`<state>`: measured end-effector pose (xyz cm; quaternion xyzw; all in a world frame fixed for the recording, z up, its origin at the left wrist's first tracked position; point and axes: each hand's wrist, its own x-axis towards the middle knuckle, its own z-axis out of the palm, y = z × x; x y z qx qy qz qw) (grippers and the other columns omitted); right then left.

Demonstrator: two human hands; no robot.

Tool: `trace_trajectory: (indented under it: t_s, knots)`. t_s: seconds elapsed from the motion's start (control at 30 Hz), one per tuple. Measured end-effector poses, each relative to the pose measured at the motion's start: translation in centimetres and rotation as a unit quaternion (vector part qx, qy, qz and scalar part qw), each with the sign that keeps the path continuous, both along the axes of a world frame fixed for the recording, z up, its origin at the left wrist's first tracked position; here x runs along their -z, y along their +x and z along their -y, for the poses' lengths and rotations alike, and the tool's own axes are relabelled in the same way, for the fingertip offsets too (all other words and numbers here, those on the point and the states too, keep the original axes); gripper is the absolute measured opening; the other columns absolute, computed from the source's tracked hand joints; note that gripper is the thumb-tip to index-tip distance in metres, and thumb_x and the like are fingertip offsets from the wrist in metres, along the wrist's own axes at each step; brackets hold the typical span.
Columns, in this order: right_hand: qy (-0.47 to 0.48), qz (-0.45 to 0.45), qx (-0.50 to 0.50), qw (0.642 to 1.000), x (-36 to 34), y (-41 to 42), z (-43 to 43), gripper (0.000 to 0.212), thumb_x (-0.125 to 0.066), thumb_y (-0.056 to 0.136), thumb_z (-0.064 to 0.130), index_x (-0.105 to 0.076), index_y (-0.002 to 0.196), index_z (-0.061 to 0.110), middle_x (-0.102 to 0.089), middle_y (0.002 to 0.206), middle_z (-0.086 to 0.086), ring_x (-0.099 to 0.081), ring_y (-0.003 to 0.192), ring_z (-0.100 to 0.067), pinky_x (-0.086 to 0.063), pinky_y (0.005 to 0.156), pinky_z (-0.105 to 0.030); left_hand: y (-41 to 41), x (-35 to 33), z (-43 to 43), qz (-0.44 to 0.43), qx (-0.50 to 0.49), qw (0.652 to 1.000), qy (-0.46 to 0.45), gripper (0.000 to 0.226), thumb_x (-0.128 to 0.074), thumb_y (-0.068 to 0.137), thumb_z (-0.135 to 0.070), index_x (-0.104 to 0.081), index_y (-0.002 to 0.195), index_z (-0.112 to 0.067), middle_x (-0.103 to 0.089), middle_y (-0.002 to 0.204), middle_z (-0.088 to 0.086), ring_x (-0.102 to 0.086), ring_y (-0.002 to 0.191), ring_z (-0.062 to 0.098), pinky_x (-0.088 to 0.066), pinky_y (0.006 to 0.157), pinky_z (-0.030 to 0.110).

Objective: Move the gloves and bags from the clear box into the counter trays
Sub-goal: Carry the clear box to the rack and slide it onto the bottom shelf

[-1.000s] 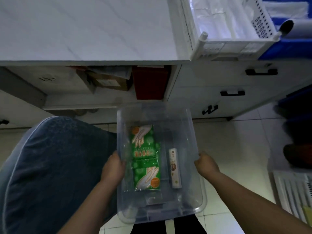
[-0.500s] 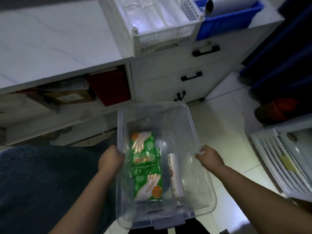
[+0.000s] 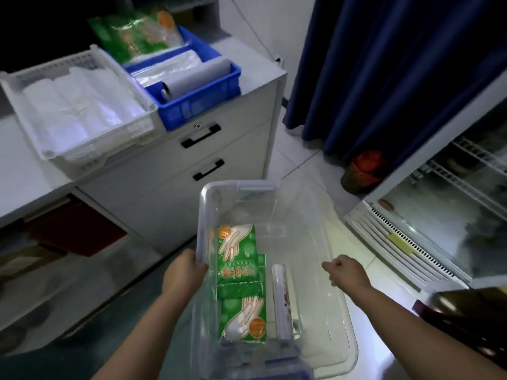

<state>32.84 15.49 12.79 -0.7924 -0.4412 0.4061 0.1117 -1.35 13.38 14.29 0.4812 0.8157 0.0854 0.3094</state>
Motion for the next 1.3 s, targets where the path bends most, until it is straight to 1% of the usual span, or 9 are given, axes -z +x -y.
trace_trajectory:
  t_s: [0.17, 0.23, 0.4, 0.5, 0.67, 0.8, 0.97, 1.13, 1.3]
  knots:
    - [0.030, -0.043, 0.036, 0.998, -1.9, 7.9, -4.8, 0.027, -0.067, 0.079, 0.025, -0.050, 0.061, 0.012, -0.059, 0.051, -0.003, -0.057, 0.048, -0.020, -0.052, 0.067, -0.040, 8.0, -3.4, -5.7, -0.002, 0.003, 0.999, 0.040, 0.020, -0.059, 0.081, -0.023, -0.046, 0.068, -0.017, -0.054, 0.064, 0.000, -0.052, 0.061, 0.023, -0.032, 0.048, 0.028]
    - [0.039, -0.043, 0.045, 0.997, -3.1, 10.6, -6.5, 0.028, -0.067, 0.079, 0.027, -0.051, 0.062, 0.012, -0.060, 0.051, -0.004, -0.058, 0.048, -0.021, -0.050, 0.064, -0.037, 10.8, -4.4, -7.7, 0.005, 0.012, 0.998, 0.055, 0.014, -0.060, 0.082, -0.023, -0.052, 0.075, -0.014, -0.058, 0.070, 0.004, -0.053, 0.061, 0.022, -0.034, 0.048, 0.028]
    - [0.099, -0.018, 0.055, 0.993, -5.6, 15.6, -10.6, 0.031, -0.064, 0.082, 0.028, -0.047, 0.060, 0.014, -0.054, 0.055, -0.005, -0.052, 0.053, -0.022, -0.043, 0.059, -0.032, 15.6, -6.3, -12.6, 0.027, 0.041, 0.996, 0.075, 0.013, -0.061, 0.084, -0.023, -0.057, 0.088, -0.011, -0.064, 0.082, 0.008, -0.061, 0.073, 0.026, -0.050, 0.064, 0.035]
    - [0.154, 0.008, 0.079, 0.985, -6.4, 17.2, -12.9, 0.032, -0.063, 0.082, 0.028, -0.047, 0.058, 0.014, -0.051, 0.055, -0.003, -0.049, 0.054, -0.020, -0.037, 0.055, -0.031, 17.4, -6.9, -16.0, 0.014, 0.067, 0.994, 0.090, 0.017, -0.062, 0.083, -0.024, -0.058, 0.085, -0.008, -0.065, 0.084, 0.012, -0.060, 0.076, 0.028, -0.042, 0.059, 0.032]
    - [0.173, 0.028, 0.097, 0.980, -7.2, 19.2, -17.8, 0.031, -0.062, 0.084, 0.027, -0.049, 0.060, 0.012, -0.050, 0.057, -0.003, -0.046, 0.051, -0.016, -0.031, 0.048, -0.027, 19.4, -7.0, -22.4, 0.008, 0.093, 0.990, 0.101, 0.019, -0.064, 0.081, -0.025, -0.059, 0.083, -0.007, -0.065, 0.083, 0.013, -0.059, 0.077, 0.030, -0.039, 0.061, 0.032]
    - [0.173, 0.038, 0.113, 0.978, -7.4, 20.2, -22.8, 0.034, -0.062, 0.086, 0.029, -0.048, 0.061, 0.012, -0.051, 0.059, -0.004, -0.047, 0.054, -0.018, -0.033, 0.051, -0.028, 20.2, -6.7, -29.0, 0.022, 0.106, 0.989, 0.097, 0.019, -0.062, 0.081, -0.026, -0.060, 0.086, -0.008, -0.066, 0.087, 0.012, -0.058, 0.076, 0.028, -0.039, 0.060, 0.030]
    - [0.185, 0.040, 0.144, 0.971, -8.1, 19.6, -31.3, 0.033, -0.063, 0.085, 0.028, -0.049, 0.060, 0.013, -0.053, 0.061, -0.004, -0.049, 0.056, -0.018, -0.036, 0.053, -0.029, 19.9, -6.9, -39.4, 0.050, 0.150, 0.984, 0.087, 0.020, -0.062, 0.084, -0.028, -0.048, 0.078, -0.014, -0.064, 0.090, 0.013, -0.056, 0.078, 0.027, -0.036, 0.062, 0.028]
    - [0.192, 0.070, 0.185, 0.961, -9.6, 18.8, -39.1, 0.034, -0.064, 0.084, 0.032, -0.050, 0.058, 0.014, -0.056, 0.060, -0.002, -0.051, 0.057, -0.017, -0.036, 0.052, -0.027, 19.5, -8.9, -49.3, 0.053, 0.193, 0.973, 0.118, 0.035, -0.062, 0.085, -0.028, -0.036, 0.062, -0.025, -0.050, 0.068, -0.001, -0.050, 0.071, 0.022, -0.029, 0.054, 0.027]
    - [0.211, 0.082, 0.227, 0.947, -10.4, 19.0, -45.4, 0.037, -0.064, 0.083, 0.034, -0.048, 0.057, 0.014, -0.054, 0.057, -0.002, -0.050, 0.054, -0.016, -0.036, 0.050, -0.026, 20.3, -10.4, -57.3, 0.035, 0.217, 0.960, 0.173, 0.022, -0.062, 0.085, -0.029, -0.046, 0.076, -0.015, -0.051, 0.070, 0.001, -0.048, 0.067, 0.021, -0.028, 0.054, 0.029]
